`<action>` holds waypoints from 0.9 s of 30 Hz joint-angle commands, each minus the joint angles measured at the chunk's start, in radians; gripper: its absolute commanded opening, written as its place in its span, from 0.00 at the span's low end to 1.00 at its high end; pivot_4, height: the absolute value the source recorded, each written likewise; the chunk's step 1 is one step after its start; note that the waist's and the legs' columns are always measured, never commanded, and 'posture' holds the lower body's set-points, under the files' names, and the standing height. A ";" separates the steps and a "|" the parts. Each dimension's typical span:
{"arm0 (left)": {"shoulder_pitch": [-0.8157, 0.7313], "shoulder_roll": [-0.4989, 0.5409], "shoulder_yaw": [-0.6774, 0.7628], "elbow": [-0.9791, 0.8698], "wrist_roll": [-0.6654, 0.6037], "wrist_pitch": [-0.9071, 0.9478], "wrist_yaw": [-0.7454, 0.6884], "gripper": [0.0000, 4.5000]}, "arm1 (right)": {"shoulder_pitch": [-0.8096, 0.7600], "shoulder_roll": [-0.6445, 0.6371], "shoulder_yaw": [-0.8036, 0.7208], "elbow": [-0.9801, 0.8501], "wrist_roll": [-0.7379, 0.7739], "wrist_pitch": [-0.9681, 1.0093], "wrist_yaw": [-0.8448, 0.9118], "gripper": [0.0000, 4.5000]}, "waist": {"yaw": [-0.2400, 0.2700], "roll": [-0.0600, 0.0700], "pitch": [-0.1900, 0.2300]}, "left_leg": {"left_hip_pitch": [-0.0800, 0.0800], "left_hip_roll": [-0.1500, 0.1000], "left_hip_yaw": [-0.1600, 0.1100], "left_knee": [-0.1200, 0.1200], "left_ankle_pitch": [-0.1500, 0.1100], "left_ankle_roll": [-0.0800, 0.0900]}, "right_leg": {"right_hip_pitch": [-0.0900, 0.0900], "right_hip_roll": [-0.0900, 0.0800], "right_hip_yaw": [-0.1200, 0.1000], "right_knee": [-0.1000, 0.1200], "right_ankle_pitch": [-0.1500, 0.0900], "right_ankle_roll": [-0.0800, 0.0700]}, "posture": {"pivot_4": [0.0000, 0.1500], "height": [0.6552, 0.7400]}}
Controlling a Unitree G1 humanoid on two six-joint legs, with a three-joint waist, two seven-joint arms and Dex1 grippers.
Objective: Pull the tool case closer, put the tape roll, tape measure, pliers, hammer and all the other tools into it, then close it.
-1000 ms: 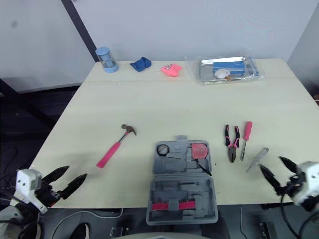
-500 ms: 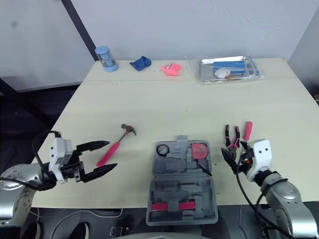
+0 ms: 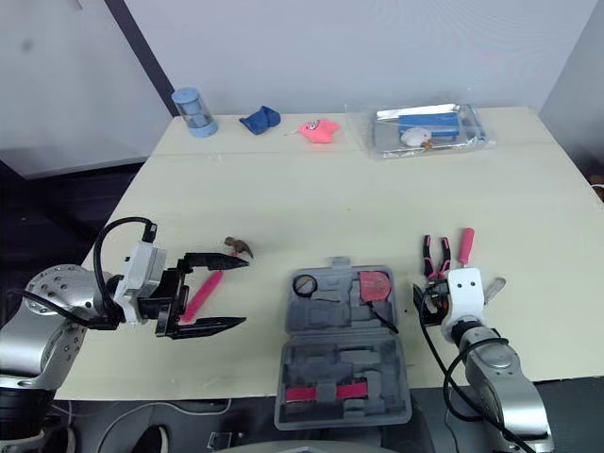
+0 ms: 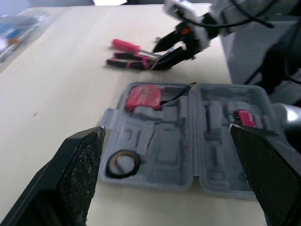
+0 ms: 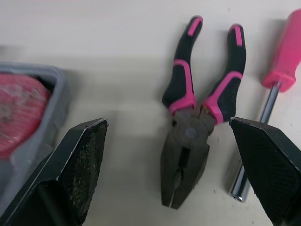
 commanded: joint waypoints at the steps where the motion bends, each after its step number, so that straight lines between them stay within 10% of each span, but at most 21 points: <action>1: -0.030 0.012 -0.002 -0.046 -0.034 0.019 -0.004 1.00 | -0.016 0.010 -0.006 0.004 -0.001 0.007 0.002 0.97 | -0.002 0.000 0.000 | 0.000 0.000 0.000 0.000 0.000 0.000 | 0.000 0.000 0.000 0.000 0.000 0.000 | 1.00 1.00; 19: -0.055 -0.015 0.021 -0.057 -0.093 0.080 0.014 1.00 | -0.109 0.116 -0.050 0.157 -0.012 -0.002 -0.054 0.97 | -0.005 0.001 0.001 | 0.000 0.000 0.000 0.000 0.000 0.000 | 0.000 0.000 0.000 0.001 0.000 0.000 | 1.00 1.00; 27: -0.050 -0.020 0.023 -0.062 -0.101 0.084 0.035 1.00 | -0.118 0.112 -0.041 0.186 -0.055 -0.034 -0.069 0.21 | -0.007 0.001 0.000 | 0.001 0.000 0.000 0.000 0.000 0.000 | 0.000 0.001 0.001 0.001 0.000 0.000 | 1.00 1.00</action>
